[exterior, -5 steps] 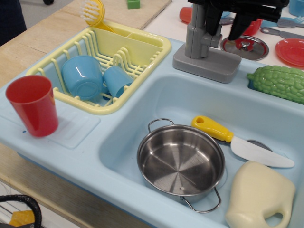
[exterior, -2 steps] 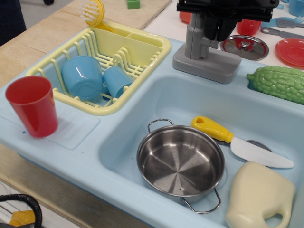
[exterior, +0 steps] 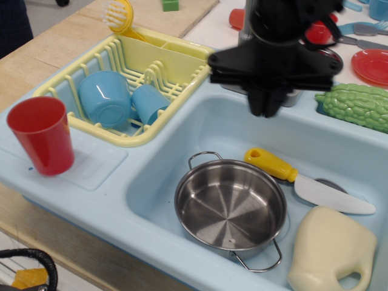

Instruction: Turn lever vertical to front

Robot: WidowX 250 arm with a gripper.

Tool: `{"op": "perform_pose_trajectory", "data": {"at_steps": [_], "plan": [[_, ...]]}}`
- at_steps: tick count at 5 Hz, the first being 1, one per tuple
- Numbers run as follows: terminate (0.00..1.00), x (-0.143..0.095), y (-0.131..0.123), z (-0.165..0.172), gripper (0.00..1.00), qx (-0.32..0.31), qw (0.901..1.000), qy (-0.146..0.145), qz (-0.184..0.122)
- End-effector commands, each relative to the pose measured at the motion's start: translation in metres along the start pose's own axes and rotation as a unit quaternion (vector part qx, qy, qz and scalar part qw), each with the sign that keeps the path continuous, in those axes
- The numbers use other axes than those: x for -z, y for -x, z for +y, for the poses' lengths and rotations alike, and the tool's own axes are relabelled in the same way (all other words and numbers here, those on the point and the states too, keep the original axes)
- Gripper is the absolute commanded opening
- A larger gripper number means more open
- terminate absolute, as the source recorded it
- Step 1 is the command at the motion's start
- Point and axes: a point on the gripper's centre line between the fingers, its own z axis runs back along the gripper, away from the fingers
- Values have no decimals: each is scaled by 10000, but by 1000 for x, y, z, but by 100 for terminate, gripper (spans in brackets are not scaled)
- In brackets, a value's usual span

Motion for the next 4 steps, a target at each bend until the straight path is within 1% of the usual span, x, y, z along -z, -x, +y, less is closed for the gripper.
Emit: {"op": "perform_pose_trajectory", "data": {"at_steps": [1, 2, 3, 4], "plan": [[0, -2, 12, 3, 0, -403, 9987, 238, -205], [0, -8, 12, 1, 100, -391, 9991, 160, -15], [0, -8, 12, 1, 100, -391, 9991, 160, -15], [100, -8, 12, 1, 100, -391, 9991, 160, -15]]}}
